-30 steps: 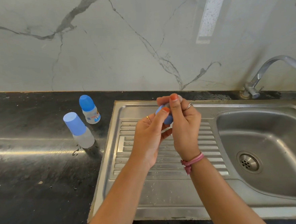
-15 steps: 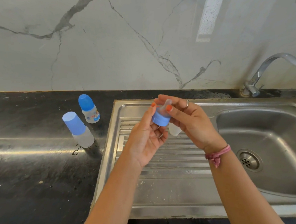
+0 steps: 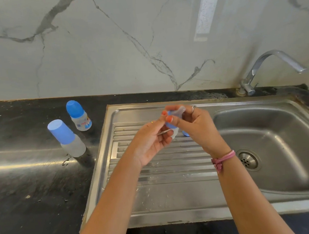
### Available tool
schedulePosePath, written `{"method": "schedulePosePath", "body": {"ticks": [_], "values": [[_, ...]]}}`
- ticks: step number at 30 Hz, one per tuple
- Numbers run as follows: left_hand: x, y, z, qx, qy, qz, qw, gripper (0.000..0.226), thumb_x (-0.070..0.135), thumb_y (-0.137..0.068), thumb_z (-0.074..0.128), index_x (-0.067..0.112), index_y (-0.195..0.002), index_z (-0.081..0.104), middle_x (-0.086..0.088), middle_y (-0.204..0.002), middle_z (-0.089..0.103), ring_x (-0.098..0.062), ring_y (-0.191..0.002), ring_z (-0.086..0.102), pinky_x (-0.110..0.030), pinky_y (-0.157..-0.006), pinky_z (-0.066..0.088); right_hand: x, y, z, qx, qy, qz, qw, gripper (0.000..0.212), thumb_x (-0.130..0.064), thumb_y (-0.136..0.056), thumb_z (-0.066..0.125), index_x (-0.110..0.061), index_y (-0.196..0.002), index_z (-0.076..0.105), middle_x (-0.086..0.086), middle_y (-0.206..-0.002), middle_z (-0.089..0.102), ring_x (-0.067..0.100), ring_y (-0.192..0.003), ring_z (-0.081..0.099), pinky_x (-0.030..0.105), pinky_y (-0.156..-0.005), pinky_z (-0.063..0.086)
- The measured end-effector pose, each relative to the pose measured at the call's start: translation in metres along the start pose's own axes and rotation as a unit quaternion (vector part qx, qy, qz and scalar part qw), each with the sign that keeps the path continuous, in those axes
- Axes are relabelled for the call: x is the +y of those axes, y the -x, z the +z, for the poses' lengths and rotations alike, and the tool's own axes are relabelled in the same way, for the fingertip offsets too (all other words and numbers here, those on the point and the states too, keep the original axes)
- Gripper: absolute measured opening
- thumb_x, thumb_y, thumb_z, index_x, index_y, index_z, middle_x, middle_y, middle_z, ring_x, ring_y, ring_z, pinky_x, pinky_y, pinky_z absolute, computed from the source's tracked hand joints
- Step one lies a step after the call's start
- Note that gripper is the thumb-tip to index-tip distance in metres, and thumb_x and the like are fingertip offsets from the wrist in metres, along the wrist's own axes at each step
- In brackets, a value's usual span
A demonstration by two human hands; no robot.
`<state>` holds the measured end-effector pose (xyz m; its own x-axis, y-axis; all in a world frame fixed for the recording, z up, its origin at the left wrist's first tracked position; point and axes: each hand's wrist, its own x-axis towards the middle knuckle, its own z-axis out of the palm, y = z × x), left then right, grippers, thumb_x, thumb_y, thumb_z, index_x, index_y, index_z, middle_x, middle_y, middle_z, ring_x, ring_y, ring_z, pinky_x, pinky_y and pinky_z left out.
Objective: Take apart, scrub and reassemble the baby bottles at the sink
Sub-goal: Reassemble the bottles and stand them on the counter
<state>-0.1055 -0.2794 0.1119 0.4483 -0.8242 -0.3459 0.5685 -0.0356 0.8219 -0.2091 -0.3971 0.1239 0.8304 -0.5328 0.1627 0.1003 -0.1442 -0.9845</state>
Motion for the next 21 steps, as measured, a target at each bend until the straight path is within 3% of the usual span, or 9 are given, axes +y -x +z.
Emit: {"method": "schedulePosePath", "body": {"ticks": [3,5,7,8,10,13,16,19,21], "values": [[-0.005,-0.021,-0.001,0.115,-0.126,0.024,0.985,0.048,0.056,-0.086,0.061,0.018,-0.116,0.061,0.0,-0.103,0.066,-0.007,-0.079,0.064,-0.023,-0.069,0.051,0.004,0.0,-0.018,0.14,0.032,-0.028,0.989,0.025,-0.034,-0.081,0.075,-0.03,-0.105,0.07,-0.012,-0.089,0.074,0.005,-0.074,0.065,0.013,-0.064,0.049],[-0.014,-0.037,-0.003,0.184,-0.307,0.065,0.931,0.051,0.051,-0.086,0.065,0.024,-0.126,0.049,0.002,-0.122,0.057,-0.005,-0.092,0.062,-0.022,-0.071,0.049,0.009,-0.001,-0.037,0.196,0.132,-0.039,0.971,0.027,-0.034,-0.083,0.075,-0.028,-0.109,0.07,-0.014,-0.104,0.071,-0.001,-0.085,0.063,0.013,-0.069,0.049],[-0.027,-0.055,-0.008,0.189,-0.429,0.089,0.879,0.07,0.04,-0.084,0.072,0.023,-0.141,0.037,-0.003,-0.138,0.04,-0.016,-0.117,0.052,-0.031,-0.092,0.049,0.015,-0.002,-0.053,0.198,0.256,-0.04,0.945,0.032,-0.032,-0.083,0.075,-0.023,-0.113,0.069,-0.009,-0.126,0.059,0.004,-0.104,0.06,0.019,-0.08,0.05],[-0.033,-0.063,-0.008,0.18,-0.462,0.096,0.863,0.077,0.038,-0.082,0.074,0.021,-0.145,0.033,-0.005,-0.142,0.032,-0.021,-0.126,0.045,-0.035,-0.102,0.043,0.016,-0.001,-0.058,0.206,0.265,-0.039,0.941,0.031,-0.031,-0.083,0.075,-0.022,-0.112,0.069,-0.006,-0.128,0.056,0.007,-0.104,0.06,0.018,-0.08,0.051],[-0.043,-0.077,-0.007,0.164,-0.5,0.118,0.842,0.088,0.035,-0.079,0.077,0.019,-0.149,0.026,-0.005,-0.145,0.024,-0.025,-0.134,0.035,-0.036,-0.108,0.035,0.02,0.0,-0.065,0.225,0.251,-0.036,0.941,0.028,-0.031,-0.082,0.076,-0.02,-0.108,0.07,-0.003,-0.12,0.06,0.009,-0.097,0.062,0.019,-0.079,0.053],[-0.053,-0.097,-0.003,0.157,-0.562,0.135,0.801,0.098,0.036,-0.077,0.078,0.02,-0.153,0.018,-0.009,-0.153,0.016,-0.031,-0.14,0.023,-0.042,-0.112,0.027,0.025,0.003,-0.072,0.191,0.249,0.014,0.949,0.031,-0.032,-0.082,0.076,-0.023,-0.11,0.066,-0.005,-0.108,0.069,0.009,-0.098,0.064,0.025,-0.085,0.053],[-0.056,-0.114,0.004,0.151,-0.61,0.135,0.766,0.103,0.04,-0.078,0.077,0.024,-0.155,0.011,-0.011,-0.159,0.01,-0.032,-0.145,0.014,-0.044,-0.115,0.019,0.03,0.008,-0.076,0.193,0.21,0.038,0.958,0.02,-0.033,-0.085,0.073,-0.03,-0.104,0.067,-0.01,-0.095,0.072,0.008,-0.096,0.067,0.022,-0.085,0.054],[-0.061,-0.122,0.007,0.143,-0.629,0.117,0.755,0.1,0.038,-0.08,0.076,0.026,-0.155,0.011,-0.012,-0.157,0.017,-0.034,-0.142,0.023,-0.045,-0.112,0.026,0.036,0.01,-0.08,0.184,0.16,0.075,0.967,0.018,-0.026,-0.084,0.075,-0.028,-0.1,0.067,-0.005,-0.091,0.073,0.011,-0.089,0.07,0.027,-0.081,0.057],[-0.059,-0.119,0.008,0.161,-0.591,0.115,0.782,0.091,0.032,-0.082,0.075,0.025,-0.154,0.019,-0.013,-0.148,0.031,-0.034,-0.132,0.039,-0.043,-0.105,0.036,0.04,0.012,-0.082,0.184,0.066,0.104,0.975,0.019,-0.019,-0.083,0.076,-0.023,-0.1,0.068,-0.002,-0.09,0.073,0.012,-0.084,0.071,0.026,-0.074,0.058]]}}
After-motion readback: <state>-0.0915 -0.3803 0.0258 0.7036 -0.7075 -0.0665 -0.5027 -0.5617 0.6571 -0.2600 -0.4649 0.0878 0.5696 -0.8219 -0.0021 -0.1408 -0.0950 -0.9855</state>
